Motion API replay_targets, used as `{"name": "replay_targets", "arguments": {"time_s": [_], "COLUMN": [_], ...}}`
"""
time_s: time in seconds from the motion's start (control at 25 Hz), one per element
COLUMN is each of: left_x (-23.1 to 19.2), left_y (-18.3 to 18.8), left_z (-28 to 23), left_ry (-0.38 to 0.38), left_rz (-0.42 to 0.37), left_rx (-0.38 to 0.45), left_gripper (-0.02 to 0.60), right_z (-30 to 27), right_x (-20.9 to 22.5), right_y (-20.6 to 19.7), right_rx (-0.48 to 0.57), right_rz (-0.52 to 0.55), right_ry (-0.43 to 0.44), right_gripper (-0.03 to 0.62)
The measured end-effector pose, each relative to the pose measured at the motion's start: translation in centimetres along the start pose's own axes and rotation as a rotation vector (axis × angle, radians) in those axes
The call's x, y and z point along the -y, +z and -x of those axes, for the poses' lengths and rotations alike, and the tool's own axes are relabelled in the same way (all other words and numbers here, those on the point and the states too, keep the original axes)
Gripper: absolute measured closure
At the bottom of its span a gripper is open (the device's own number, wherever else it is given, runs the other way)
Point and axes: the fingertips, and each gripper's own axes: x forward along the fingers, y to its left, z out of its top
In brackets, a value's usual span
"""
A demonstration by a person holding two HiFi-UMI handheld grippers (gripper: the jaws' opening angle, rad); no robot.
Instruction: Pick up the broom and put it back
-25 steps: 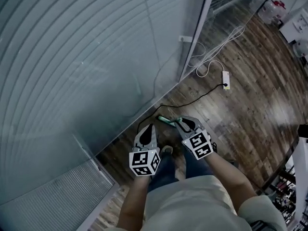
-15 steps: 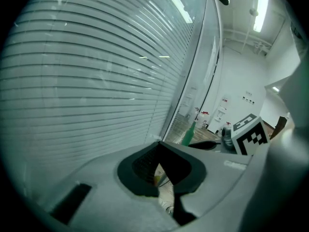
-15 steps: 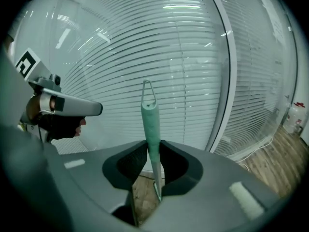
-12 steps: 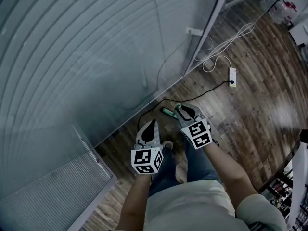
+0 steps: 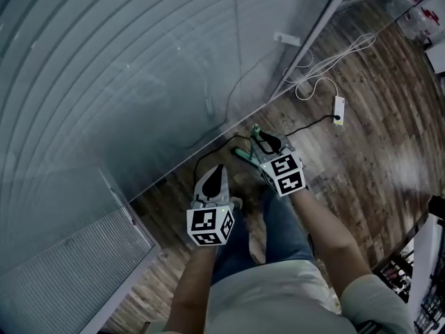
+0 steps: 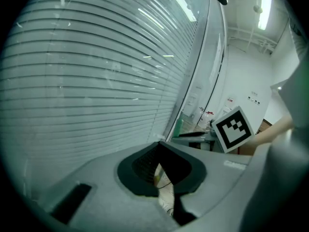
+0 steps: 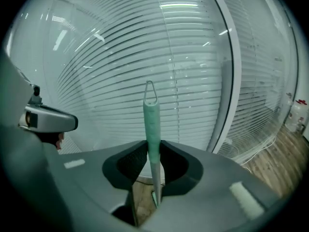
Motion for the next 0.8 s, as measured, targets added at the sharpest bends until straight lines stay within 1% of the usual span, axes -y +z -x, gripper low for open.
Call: {"name": "replay_targets", "arguments": {"time_s": [0.2, 0.48, 0.8], "left_x": [-0.7, -1.7, -3.0], "left_y": [0.0, -0.1, 0.0], "left_z": [-0.3, -0.4, -0.5], "left_ry": [0.027, 0.065, 0.088], "left_rz": [0.027, 0.055, 0.074], "left_rx": [0.006, 0.003, 0.005], "left_gripper": [0.578, 0.578, 0.578], "right_z": [-2.2, -5.1, -7.9], "right_x": [0.6, 0.2, 0.5], "right_y": [0.8, 1.9, 2.4], "right_rx": [-0.011, -0.031, -0.056], "right_rz": [0.000, 0.031, 0.020], "right_ry": [0.017, 0.057, 0.056], "right_gripper": [0.503, 0.503, 0.502]}}
